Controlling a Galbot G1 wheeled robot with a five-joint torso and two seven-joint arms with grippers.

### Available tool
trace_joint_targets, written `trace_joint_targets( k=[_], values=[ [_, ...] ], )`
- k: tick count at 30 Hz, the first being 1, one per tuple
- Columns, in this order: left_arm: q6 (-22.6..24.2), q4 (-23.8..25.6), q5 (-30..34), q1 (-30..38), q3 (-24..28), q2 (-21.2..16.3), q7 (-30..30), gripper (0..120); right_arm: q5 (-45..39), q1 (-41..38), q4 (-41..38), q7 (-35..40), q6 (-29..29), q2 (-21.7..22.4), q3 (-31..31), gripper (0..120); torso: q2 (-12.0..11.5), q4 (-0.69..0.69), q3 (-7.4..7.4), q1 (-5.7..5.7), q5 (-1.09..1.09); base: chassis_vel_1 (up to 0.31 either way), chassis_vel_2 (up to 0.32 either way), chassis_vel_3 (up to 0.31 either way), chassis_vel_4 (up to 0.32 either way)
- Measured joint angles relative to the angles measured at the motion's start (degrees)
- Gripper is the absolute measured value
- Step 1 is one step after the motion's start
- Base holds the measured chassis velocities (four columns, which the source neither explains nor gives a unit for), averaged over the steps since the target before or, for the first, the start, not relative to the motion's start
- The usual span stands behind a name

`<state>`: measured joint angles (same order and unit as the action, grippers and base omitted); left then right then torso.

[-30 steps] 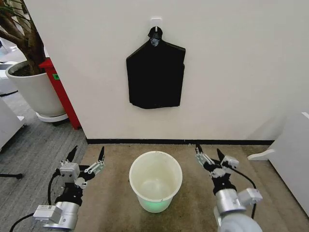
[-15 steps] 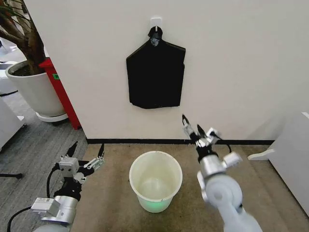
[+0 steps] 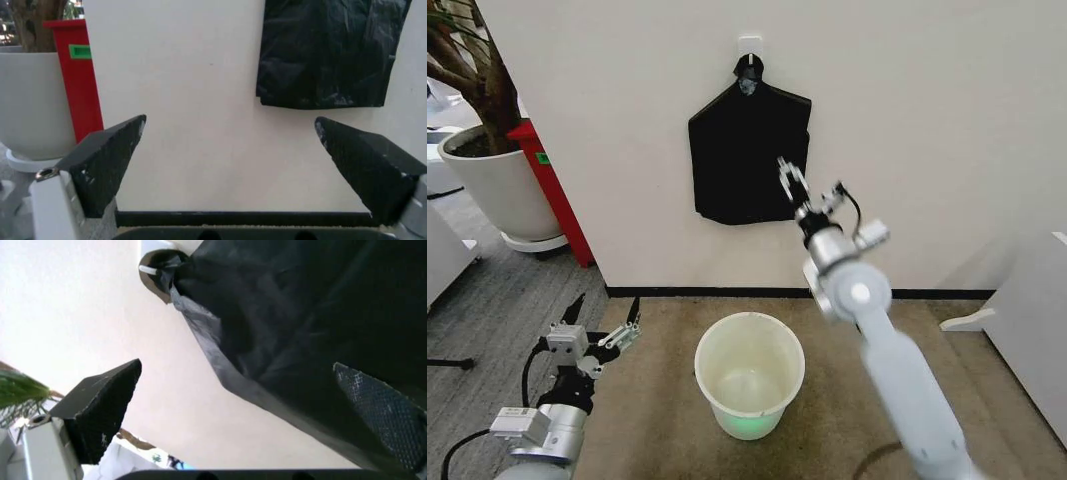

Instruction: Place the garbage bag over the trash bin.

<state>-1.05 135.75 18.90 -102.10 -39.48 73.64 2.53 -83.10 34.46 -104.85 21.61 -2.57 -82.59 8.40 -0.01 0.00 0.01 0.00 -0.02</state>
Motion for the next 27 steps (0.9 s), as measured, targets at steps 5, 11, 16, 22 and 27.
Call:
trace_joint_targets(
  k=[5,11,16,22,27],
  values=[
    [0.16,0.10,0.00,0.07,0.15,0.30,0.00,100,0.32,-4.98,5.73,0.44,-0.04,-3.37,-0.91,100,0.00,0.00,0.00,0.00,0.00,0.000,0.000,0.000,0.000],
    [0.14,0.35,-0.13,-0.11,0.26,0.63,-0.02,100,1.06,-10.61,10.77,0.76,0.42,-7.46,-0.58,100,0.00,0.01,-0.01,0.00,0.00,0.000,0.000,0.000,0.000],
    [-0.20,0.40,-0.40,-0.10,0.28,0.83,-0.11,100,2.02,-14.23,13.50,0.85,0.35,-8.75,-0.92,100,0.00,0.00,0.00,0.00,0.01,0.000,0.000,0.000,0.000],
    [-0.39,0.44,-0.70,0.07,0.44,1.24,-0.21,100,2.96,-17.34,16.48,0.57,0.12,-9.40,-1.07,100,0.00,-0.01,-0.01,0.00,0.02,0.000,0.000,0.000,0.000],
    [-0.43,0.44,-0.74,0.19,0.48,1.50,-0.21,100,3.83,-19.58,18.70,0.43,-0.07,-9.52,-0.75,100,0.00,0.00,-0.01,0.00,0.02,0.000,0.000,0.000,0.000]
  ],
)
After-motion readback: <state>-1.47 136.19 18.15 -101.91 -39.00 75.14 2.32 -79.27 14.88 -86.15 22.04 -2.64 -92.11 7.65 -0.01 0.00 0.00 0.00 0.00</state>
